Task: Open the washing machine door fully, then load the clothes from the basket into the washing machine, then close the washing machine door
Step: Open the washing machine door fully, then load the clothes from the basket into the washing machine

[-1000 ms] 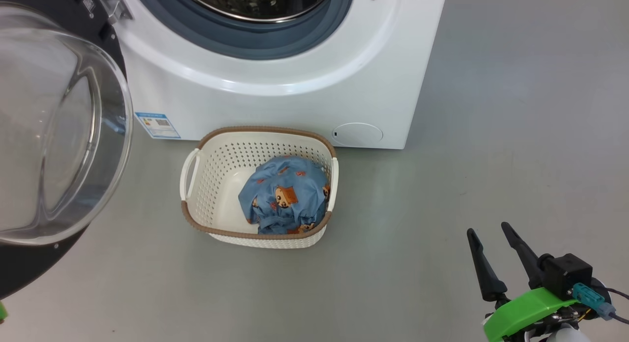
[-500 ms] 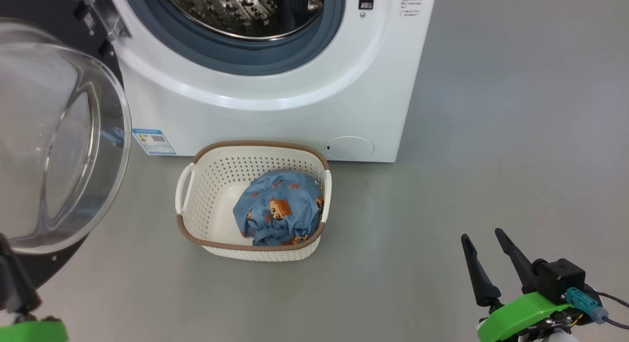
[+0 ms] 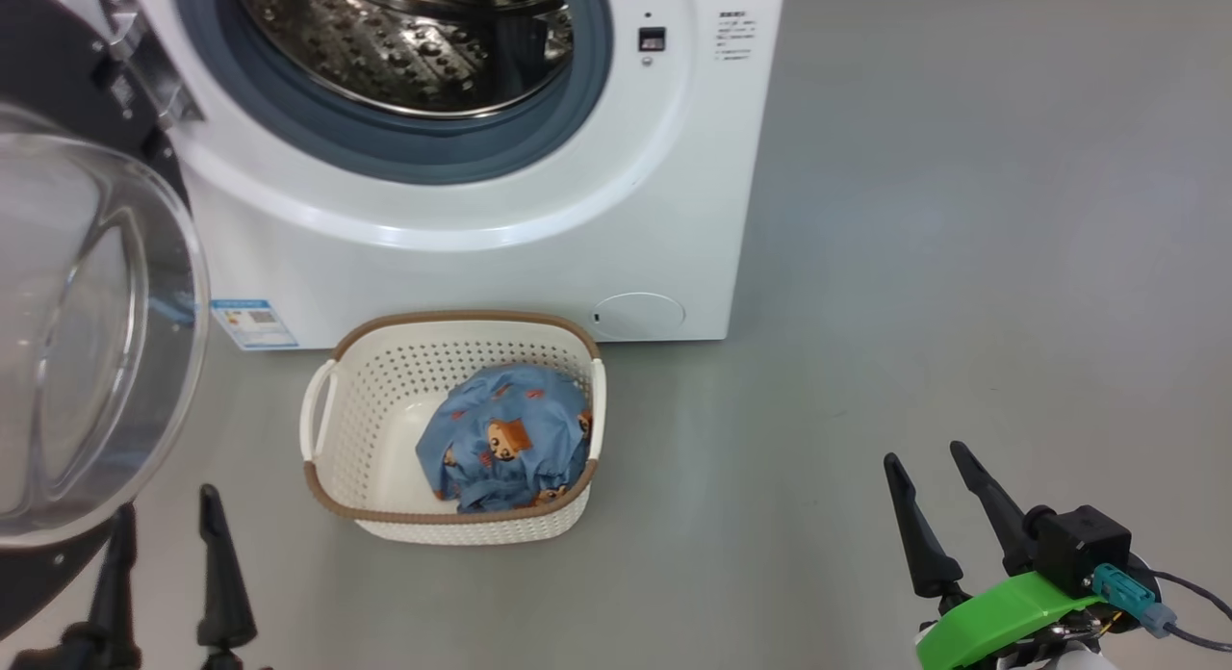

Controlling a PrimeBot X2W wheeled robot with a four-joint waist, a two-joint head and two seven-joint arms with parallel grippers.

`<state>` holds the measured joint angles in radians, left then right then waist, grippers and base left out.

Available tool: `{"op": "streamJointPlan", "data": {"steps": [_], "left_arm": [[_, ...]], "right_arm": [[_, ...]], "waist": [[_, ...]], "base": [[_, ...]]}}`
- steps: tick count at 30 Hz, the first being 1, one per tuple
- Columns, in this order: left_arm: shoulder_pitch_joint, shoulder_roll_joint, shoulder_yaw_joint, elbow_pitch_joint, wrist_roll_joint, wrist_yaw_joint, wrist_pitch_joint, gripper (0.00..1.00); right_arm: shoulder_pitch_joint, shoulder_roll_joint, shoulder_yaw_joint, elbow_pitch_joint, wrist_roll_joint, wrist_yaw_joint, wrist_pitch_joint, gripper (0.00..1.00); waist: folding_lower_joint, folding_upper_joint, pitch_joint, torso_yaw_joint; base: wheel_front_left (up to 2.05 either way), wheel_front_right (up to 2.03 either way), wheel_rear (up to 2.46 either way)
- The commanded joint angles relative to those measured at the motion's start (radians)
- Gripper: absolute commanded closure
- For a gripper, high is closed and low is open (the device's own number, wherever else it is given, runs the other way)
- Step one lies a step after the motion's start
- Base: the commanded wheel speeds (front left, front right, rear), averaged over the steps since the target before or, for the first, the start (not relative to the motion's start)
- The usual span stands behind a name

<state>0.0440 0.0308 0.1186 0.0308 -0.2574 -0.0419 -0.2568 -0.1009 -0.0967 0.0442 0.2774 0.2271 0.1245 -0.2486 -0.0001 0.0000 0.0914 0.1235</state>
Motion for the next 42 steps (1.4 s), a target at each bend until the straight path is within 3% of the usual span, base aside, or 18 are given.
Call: {"op": "streamJointPlan", "data": {"steps": [1, 8, 15, 24, 42], "left_arm": [[-0.006, 0.020, 0.026, -0.034, -0.010, 0.009, -0.005, 0.00], [0.012, 0.020, -0.025, -0.047, 0.051, 0.013, -0.005, 0.00], [0.074, 0.020, -0.104, -0.030, 0.065, 0.056, -0.005, 0.00], [0.104, 0.019, -0.089, -0.033, 0.084, 0.066, -0.005, 0.00], [0.105, 0.019, -0.080, -0.017, 0.070, 0.047, -0.005, 0.00]], "right_arm": [[0.005, -0.001, 0.020, -0.029, -0.011, 0.006, -0.013, 0.00], [0.012, 0.008, 0.027, -0.063, -0.027, 0.006, -0.013, 0.00], [0.032, 0.023, 0.015, -0.107, -0.072, 0.006, -0.013, 0.00], [0.045, 0.032, 0.006, -0.113, -0.096, 0.006, -0.013, 0.00], [0.058, 0.042, -0.003, -0.107, -0.108, 0.006, -0.013, 0.00]], "waist": [[0.0001, 0.0000, -0.007, -0.018], [0.0001, 0.0000, -0.018, -0.065], [0.0001, 0.0000, -0.052, -0.111], [0.0001, 0.0000, -0.073, -0.106], [0.0001, 0.0000, -0.095, -0.094]], "base": [[0.00, 0.00, 0.00], [0.00, 0.00, 0.00], [0.00, 0.00, 0.00], [0.00, 0.00, 0.00], [0.00, 0.00, 0.00]]}}
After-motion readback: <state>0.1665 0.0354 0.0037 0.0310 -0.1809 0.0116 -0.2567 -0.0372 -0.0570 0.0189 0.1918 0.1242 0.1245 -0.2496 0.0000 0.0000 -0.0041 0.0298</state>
